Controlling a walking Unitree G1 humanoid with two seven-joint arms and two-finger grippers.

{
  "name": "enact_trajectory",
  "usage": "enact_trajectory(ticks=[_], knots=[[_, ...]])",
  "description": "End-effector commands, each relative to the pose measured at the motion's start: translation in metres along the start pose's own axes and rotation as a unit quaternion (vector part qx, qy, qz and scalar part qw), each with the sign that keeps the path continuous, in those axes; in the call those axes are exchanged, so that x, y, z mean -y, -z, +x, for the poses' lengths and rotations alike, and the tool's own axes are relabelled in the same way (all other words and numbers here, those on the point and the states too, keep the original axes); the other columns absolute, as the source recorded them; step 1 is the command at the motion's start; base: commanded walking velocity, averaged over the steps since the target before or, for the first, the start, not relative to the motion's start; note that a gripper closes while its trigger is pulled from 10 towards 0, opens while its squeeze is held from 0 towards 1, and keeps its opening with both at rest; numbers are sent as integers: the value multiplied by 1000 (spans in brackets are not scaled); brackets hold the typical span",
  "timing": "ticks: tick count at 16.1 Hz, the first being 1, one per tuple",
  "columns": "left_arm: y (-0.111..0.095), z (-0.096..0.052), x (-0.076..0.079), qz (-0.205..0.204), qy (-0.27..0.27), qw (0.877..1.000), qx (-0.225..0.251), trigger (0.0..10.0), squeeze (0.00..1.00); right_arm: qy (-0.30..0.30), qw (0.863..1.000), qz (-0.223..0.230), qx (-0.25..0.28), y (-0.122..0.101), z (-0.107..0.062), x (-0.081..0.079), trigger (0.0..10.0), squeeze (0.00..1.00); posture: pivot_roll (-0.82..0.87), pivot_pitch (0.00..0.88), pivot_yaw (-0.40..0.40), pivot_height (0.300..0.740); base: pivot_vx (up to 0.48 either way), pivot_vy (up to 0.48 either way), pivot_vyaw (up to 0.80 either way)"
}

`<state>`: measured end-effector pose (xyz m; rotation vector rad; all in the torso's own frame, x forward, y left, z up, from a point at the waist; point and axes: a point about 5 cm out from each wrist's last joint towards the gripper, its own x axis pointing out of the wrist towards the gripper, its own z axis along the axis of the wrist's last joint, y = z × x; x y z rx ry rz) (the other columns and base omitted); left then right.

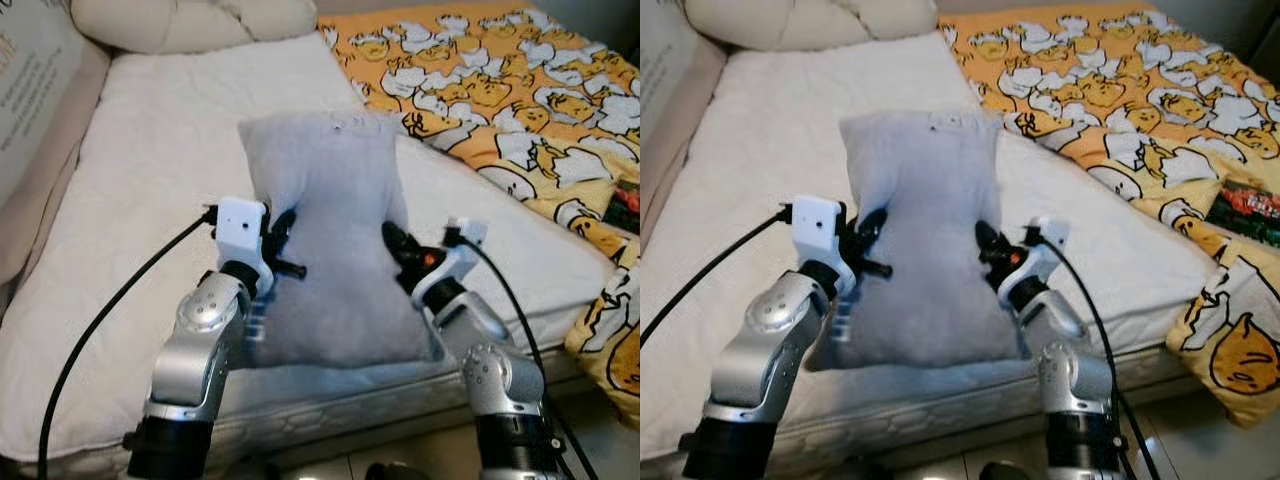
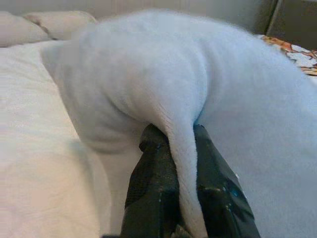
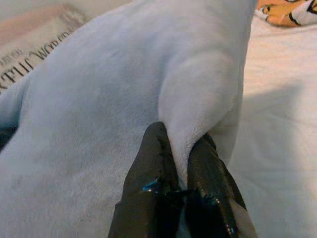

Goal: Clean up the room

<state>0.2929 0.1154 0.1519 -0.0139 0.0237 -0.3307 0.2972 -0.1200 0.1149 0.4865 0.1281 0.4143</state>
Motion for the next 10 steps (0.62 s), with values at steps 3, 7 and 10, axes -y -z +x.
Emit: enact_trajectory(ticks=[3,7,10], knots=[[-4,-6,4,22,-12,1000,1,10000,0,2,999,-43,8,-8,-6,-8,10000,0,-69,0,34,740,0,0,0],[-2,-12,1,24,-35,999,-9,10000,0,37,995,-95,9,-9,-11,-7,10000,0,-65,0,30,740,0,0,0],[-3,-13,-2,29,-40,999,-11,10000,0,47,991,-125,25,-14,-11,-5,10000,0,-64,0,24,740,0,0,0]])
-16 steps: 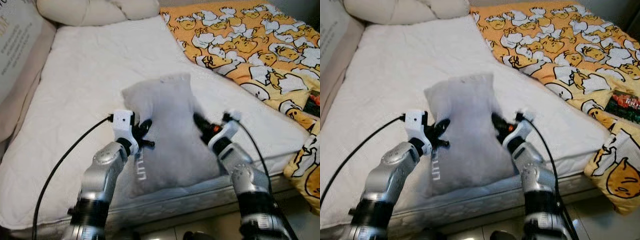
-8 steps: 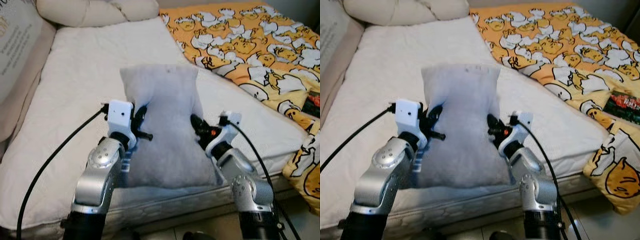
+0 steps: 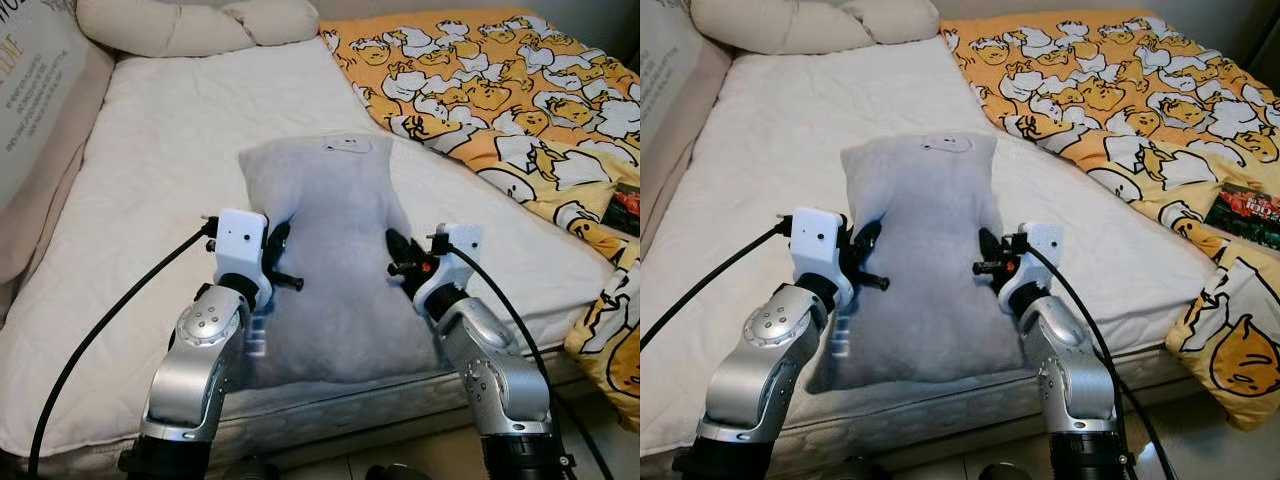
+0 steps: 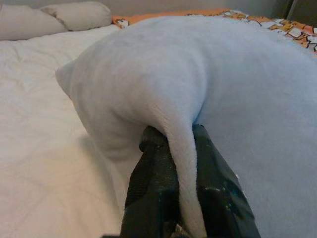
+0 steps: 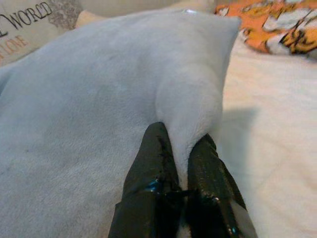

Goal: Clean up the room

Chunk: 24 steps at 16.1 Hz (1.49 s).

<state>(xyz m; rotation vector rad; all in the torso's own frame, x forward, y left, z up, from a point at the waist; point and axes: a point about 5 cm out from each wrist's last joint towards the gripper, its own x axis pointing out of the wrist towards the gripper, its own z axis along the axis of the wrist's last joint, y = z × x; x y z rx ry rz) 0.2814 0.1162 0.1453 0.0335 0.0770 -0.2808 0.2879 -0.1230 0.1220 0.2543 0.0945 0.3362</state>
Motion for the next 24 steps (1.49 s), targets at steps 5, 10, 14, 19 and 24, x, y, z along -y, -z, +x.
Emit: enact_trajectory(ticks=[5,10,14,19,24], knots=[[-13,-1,-14,23,-28,999,16,10000,0,21,1000,4,7,0,-5,8,10000,0,-61,0,26,740,0,245,0],[-12,-2,-18,22,-29,999,9,10000,0,21,1000,13,4,2,-6,7,10000,0,-65,12,44,740,0,321,0],[-11,-4,-20,24,-33,999,4,10000,0,2,1000,4,-2,3,-5,2,10000,0,-55,19,40,740,0,337,0],[-11,-6,-23,27,-39,999,1,10000,0,-9,1000,8,-5,4,-1,-2,10000,0,-44,16,34,740,0,338,0],[-14,-8,-26,43,-48,998,5,10000,0,-17,1000,10,-7,5,3,-3,10000,0,-32,13,28,740,0,125,346]])
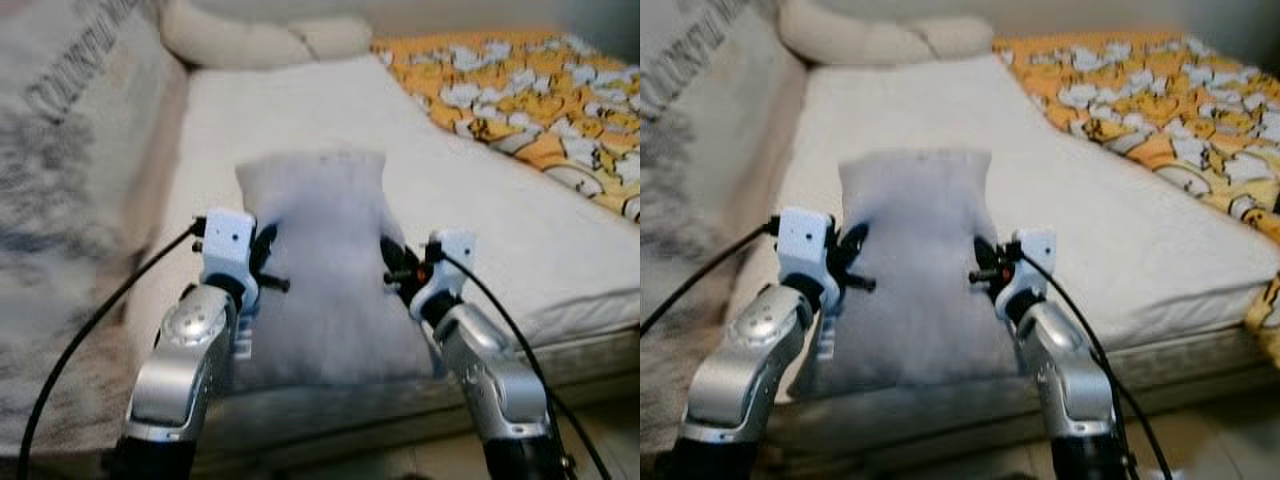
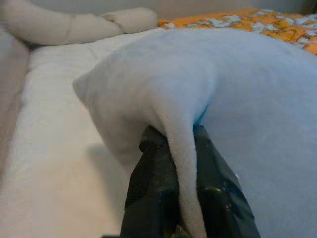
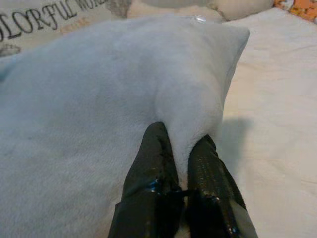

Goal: Clean up the room

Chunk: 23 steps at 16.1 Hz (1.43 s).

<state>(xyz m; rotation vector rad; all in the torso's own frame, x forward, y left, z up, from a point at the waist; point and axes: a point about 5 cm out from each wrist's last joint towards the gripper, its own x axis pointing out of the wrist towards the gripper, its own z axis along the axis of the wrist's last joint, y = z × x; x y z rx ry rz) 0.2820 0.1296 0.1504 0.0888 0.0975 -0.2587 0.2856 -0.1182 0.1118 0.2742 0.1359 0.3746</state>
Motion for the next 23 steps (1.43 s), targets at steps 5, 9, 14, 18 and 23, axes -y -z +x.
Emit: enact_trajectory(ticks=[5,9,14,18,23], knots=[[-13,-4,-24,5,-79,997,24,10000,0,-5,1000,2,10,-6,8,-1,10000,0,-14,11,23,740,0,-288,86],[-15,-4,-29,14,-88,996,22,10000,0,-11,1000,1,4,-4,11,-2,10000,0,-8,10,31,740,0,0,0],[-18,-4,-28,9,-70,997,35,10000,0,-42,999,-15,-14,3,14,-11,10000,0,-4,0,27,740,242,0,495],[-17,-5,-30,8,-71,997,35,10000,0,-47,999,-20,-18,5,16,-13,10000,0,-2,0,21,740,368,0,197],[-16,-4,-29,7,-63,997,35,10000,0,-36,999,-19,-16,5,15,-9,10000,0,-7,0,19,740,370,0,0]])
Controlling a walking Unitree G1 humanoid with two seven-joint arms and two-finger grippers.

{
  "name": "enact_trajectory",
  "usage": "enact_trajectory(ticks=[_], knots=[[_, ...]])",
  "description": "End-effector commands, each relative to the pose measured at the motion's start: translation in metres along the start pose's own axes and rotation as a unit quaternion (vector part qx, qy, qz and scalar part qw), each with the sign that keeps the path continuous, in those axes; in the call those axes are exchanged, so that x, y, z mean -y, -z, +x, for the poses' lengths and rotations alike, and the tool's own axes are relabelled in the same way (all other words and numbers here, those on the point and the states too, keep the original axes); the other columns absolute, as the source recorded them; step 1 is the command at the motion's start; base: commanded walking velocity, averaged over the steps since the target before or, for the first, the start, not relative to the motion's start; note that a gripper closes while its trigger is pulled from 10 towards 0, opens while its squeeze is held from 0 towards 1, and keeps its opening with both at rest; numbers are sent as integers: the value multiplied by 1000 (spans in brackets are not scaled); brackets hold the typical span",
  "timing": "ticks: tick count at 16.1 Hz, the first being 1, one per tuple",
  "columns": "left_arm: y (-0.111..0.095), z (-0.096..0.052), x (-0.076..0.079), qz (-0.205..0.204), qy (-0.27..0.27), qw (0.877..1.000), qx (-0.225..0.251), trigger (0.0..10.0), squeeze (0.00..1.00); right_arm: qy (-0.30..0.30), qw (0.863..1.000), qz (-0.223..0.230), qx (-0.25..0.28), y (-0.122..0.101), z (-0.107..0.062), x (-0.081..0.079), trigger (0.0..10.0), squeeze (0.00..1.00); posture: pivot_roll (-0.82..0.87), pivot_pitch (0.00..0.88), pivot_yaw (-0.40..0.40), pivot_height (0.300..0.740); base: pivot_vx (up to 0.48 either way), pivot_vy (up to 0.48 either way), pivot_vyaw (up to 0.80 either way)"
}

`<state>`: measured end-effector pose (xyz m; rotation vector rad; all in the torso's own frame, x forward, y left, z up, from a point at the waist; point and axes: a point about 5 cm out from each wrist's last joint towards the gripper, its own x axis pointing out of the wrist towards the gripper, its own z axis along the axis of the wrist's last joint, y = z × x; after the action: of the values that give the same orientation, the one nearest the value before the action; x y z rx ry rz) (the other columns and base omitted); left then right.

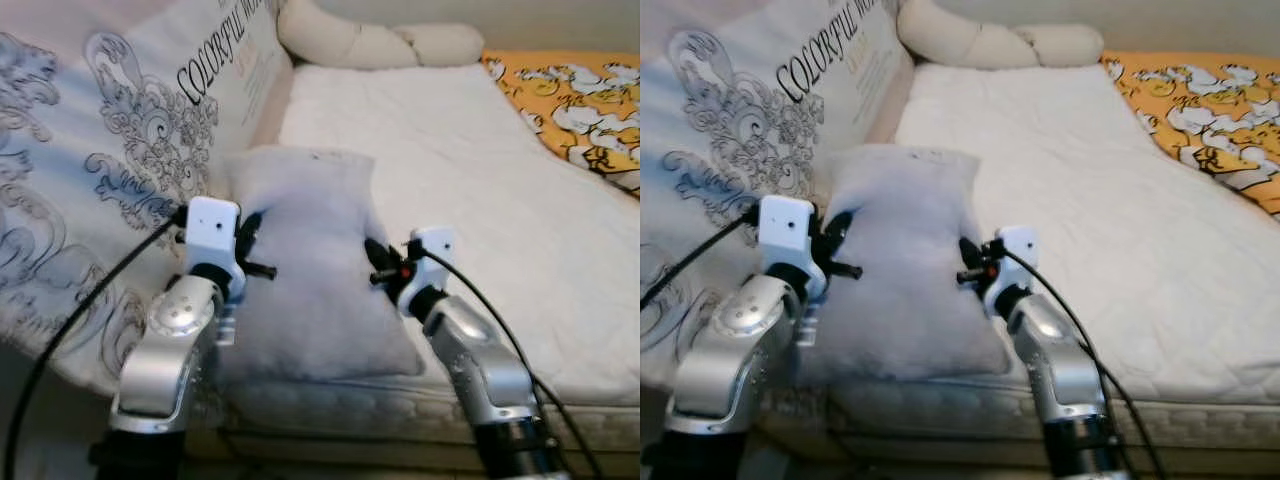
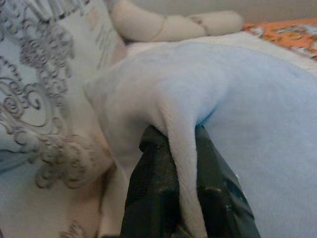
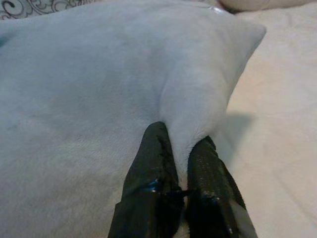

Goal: Clean up the room

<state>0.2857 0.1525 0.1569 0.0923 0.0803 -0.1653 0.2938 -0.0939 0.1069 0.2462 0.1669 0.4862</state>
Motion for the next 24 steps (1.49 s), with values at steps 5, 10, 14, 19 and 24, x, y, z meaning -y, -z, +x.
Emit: enact_trajectory(ticks=[5,10,14,19,24], knots=[[-9,0,-5,5,-13,1000,25,10000,0,19,1000,-8,5,-4,-6,11,10000,0,-14,0,19,740,359,0,0],[-8,-2,-8,5,-21,1000,23,10000,0,12,1000,-6,-2,-1,-5,9,10000,0,-12,1,12,740,346,0,0],[-5,6,-7,33,9,999,4,10000,0,10,999,32,-17,3,5,11,10000,0,-14,14,12,740,0,0,0],[4,45,-12,120,48,991,-31,10000,0,61,997,18,-42,7,37,26,10000,0,-20,32,22,740,0,0,0],[-10,75,-39,182,-10,983,-25,10000,0,57,994,26,-87,23,57,22,10000,1000,-18,48,34,740,0,0,0]])
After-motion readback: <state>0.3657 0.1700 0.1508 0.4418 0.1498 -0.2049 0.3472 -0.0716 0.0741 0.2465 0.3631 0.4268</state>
